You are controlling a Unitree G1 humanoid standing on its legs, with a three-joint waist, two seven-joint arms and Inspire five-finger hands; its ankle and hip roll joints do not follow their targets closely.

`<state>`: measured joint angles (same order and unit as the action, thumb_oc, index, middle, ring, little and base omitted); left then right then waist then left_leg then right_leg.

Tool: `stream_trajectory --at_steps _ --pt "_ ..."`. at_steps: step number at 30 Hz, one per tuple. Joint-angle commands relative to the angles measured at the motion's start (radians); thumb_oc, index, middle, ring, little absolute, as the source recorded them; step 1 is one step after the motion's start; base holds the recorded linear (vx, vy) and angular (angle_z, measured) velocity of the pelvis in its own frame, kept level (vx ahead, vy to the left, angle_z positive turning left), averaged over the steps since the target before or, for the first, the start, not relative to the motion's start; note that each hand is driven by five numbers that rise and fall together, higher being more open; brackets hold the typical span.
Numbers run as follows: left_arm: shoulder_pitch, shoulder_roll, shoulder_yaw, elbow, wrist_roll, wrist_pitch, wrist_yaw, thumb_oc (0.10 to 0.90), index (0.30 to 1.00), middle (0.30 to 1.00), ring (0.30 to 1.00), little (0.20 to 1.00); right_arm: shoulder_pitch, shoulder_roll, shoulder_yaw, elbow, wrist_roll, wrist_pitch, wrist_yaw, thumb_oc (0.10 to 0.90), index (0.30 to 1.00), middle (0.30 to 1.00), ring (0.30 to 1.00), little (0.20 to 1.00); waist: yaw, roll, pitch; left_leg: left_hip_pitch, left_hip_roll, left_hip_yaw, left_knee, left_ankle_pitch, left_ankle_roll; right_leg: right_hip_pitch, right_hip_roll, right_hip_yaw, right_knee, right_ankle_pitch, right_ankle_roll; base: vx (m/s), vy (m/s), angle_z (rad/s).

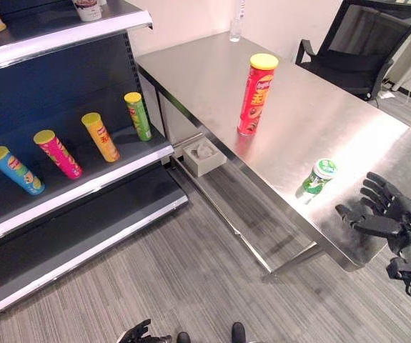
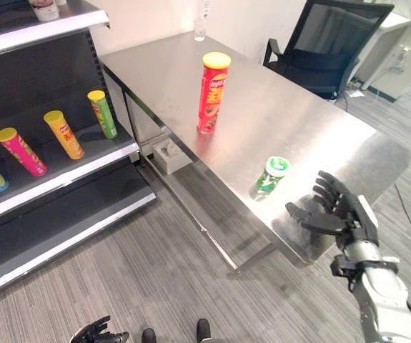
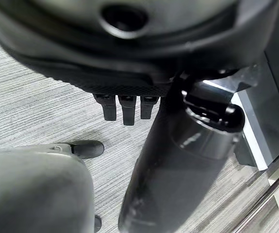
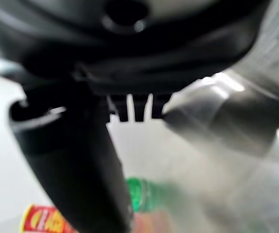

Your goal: Put the goods on the table back onto the shelves and tidy them up.

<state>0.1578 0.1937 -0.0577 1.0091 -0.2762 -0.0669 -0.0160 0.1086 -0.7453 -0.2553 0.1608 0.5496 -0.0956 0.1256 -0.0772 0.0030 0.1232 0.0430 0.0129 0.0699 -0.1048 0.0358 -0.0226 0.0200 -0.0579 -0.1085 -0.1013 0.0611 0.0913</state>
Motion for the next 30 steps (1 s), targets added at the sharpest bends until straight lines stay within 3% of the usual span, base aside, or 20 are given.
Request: stream_trajectory --at_steps 1,16,17,18,19,20,21,30 --pt "-0.048 0.040 0.008 0.027 -0.022 -0.039 -0.002 0.800 0.900 0.900 0.900 0.900 -0.143 -0.064 -0.043 0.003 -0.054 -0.089 -0.056 0.800 0.900 0.900 0.900 0.900 0.046 -0.017 -0.018 0.029 0.039 0.032 0.018 -0.064 -0.076 0.046 -0.046 -0.005 0.014 -0.085 0.104 0.02 -0.013 0.07" --pt "-0.034 0.043 0.012 0.045 -0.029 -0.039 0.016 0.800 0.900 0.900 0.900 0.900 -0.227 -0.067 0.017 0.068 -0.132 -0.099 -0.128 0.800 0.900 0.900 0.900 0.900 0.087 -0.023 -0.009 0.012 0.031 -0.022 0.018 -0.058 -0.080 0.064 -0.049 -0.053 0.014 -0.096 0.097 0.01 -0.003 0.16" --pt "-0.032 0.043 0.011 0.044 -0.030 -0.038 0.018 0.800 0.900 0.900 0.900 0.900 -0.230 -0.064 0.023 0.076 -0.148 -0.095 -0.139 0.703 0.754 0.754 0.754 0.754 0.091 -0.025 -0.008 0.009 0.030 -0.029 0.018 -0.057 -0.080 0.065 -0.050 -0.058 0.014 -0.097 0.096 0.01 -0.008 0.07" --pt "-0.032 0.043 0.012 0.045 -0.031 -0.037 0.020 0.800 0.900 0.900 0.900 0.900 -0.230 -0.065 0.023 0.078 -0.154 -0.093 -0.143 0.667 0.700 0.700 0.700 0.700 0.093 -0.025 -0.007 0.007 0.030 -0.031 0.018 -0.056 -0.080 0.065 -0.050 -0.059 0.014 -0.098 0.096 0.00 0.000 0.00" --pt "-0.032 0.044 0.011 0.045 -0.034 -0.037 0.023 0.800 0.900 0.900 0.900 0.900 -0.234 -0.065 0.027 0.083 -0.159 -0.094 -0.150 0.579 0.568 0.568 0.568 0.568 0.094 -0.026 -0.006 0.006 0.029 -0.034 0.018 -0.056 -0.080 0.065 -0.049 -0.060 0.014 -0.098 0.095 0.00 -0.002 0.03" --pt "-0.032 0.044 0.012 0.045 -0.034 -0.037 0.023 0.800 0.900 0.900 0.900 0.900 -0.235 -0.066 0.028 0.084 -0.159 -0.094 -0.150 0.450 0.375 0.375 0.375 0.375 0.094 -0.026 -0.006 0.006 0.029 -0.034 0.018 -0.056 -0.080 0.065 -0.049 -0.061 0.014 -0.098 0.095 0.00 -0.003 0.05" --pt "-0.032 0.045 0.012 0.046 -0.034 -0.036 0.024 0.800 0.900 0.900 0.900 0.900 -0.245 -0.063 0.038 0.090 -0.159 -0.093 -0.150 0.400 0.300 0.300 0.300 0.300 0.098 -0.029 -0.005 0.005 0.029 -0.039 0.018 -0.056 -0.079 0.066 -0.049 -0.061 0.014 -0.100 0.094 -0.01 -0.005 0.05" --pt "-0.031 0.053 0.028 0.032 -0.037 -0.037 0.037 0.800 0.900 0.900 0.900 0.900 -0.232 -0.083 0.024 0.046 -0.225 -0.098 -0.177 0.400 0.300 0.300 0.300 0.300 0.101 -0.039 -0.002 0.010 0.031 -0.052 0.018 -0.055 -0.081 0.078 -0.044 -0.069 0.014 -0.108 0.090 -0.01 -0.014 0.06"
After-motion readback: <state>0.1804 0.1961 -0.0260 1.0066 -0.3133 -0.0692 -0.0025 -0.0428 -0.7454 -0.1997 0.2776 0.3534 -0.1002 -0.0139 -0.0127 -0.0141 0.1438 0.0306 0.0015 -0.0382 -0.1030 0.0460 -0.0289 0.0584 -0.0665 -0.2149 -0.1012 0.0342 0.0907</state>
